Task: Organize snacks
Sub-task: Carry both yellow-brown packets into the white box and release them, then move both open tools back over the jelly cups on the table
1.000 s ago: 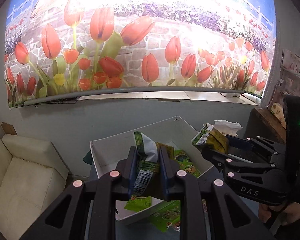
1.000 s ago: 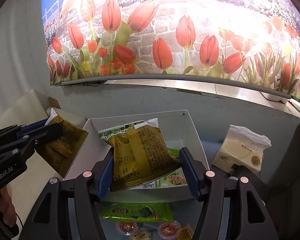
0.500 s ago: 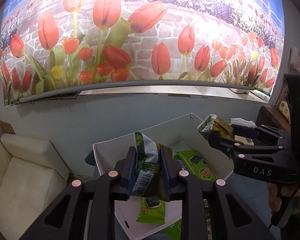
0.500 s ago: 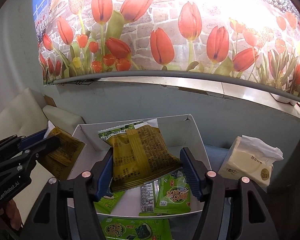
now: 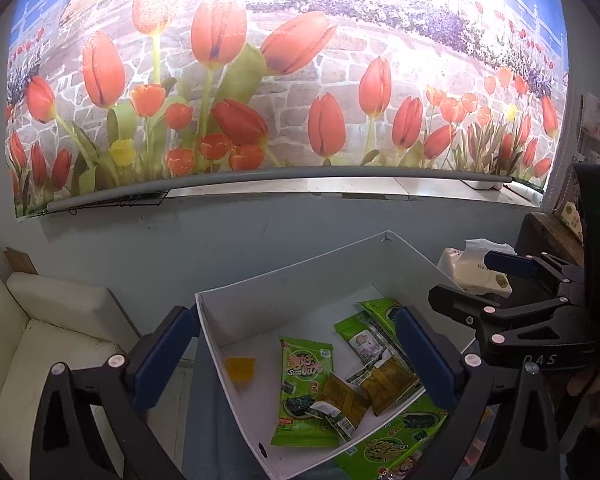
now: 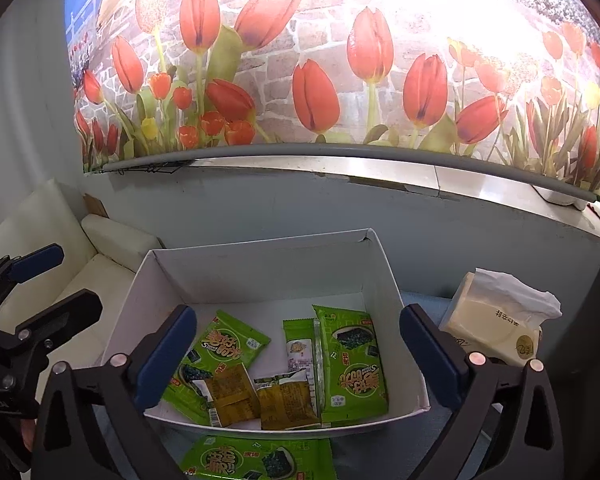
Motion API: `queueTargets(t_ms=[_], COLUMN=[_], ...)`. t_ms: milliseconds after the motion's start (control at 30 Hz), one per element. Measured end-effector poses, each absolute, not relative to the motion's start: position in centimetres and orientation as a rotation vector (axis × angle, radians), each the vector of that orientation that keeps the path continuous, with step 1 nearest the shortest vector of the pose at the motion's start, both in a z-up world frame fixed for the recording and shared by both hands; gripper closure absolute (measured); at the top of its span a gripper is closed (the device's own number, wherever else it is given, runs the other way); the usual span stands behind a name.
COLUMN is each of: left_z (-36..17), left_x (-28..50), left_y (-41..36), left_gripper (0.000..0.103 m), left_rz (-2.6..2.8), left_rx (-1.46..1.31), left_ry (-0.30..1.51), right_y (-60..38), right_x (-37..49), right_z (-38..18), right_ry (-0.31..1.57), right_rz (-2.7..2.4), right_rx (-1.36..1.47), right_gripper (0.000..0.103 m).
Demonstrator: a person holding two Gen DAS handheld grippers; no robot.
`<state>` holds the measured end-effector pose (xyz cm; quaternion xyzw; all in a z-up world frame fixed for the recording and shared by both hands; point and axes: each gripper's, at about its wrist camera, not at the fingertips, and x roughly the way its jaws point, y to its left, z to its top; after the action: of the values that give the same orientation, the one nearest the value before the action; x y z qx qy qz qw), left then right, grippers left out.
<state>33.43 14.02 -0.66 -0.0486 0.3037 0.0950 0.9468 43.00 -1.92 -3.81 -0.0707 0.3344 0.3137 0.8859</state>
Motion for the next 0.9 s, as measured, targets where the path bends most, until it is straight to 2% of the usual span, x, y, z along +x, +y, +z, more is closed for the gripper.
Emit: queueTargets(t_ms=[400, 567, 800, 900], left_z=[-0.8, -0.8, -3.0, -4.3], left_x=[32.4, 30.7, 27.0, 25.3], left_y=[14.2, 13.6, 10.5, 9.1], left_gripper=[0.0, 0.0, 0.0, 0.0], left_rz=[0.18, 0.16, 0.122, 0.095], left_rx=[-0.142, -0.145, -0.107, -0.114], left_ry=[0.61, 0.595, 0.599, 0.615], right_y=[-1.7, -3.3, -8.2, -10.2], right_x=[42.1, 39.1, 33.8, 32.0], right_z=[-4.1, -4.4, -8.9, -11.7], right_ry=[0.713, 0.662, 0.671, 0.735], right_rz=[0.65, 0.662, 0.616, 0.598], right_rx=[-0.166, -0.188, -0.208, -0.2], right_gripper=[0.0, 0.0, 0.0, 0.0])
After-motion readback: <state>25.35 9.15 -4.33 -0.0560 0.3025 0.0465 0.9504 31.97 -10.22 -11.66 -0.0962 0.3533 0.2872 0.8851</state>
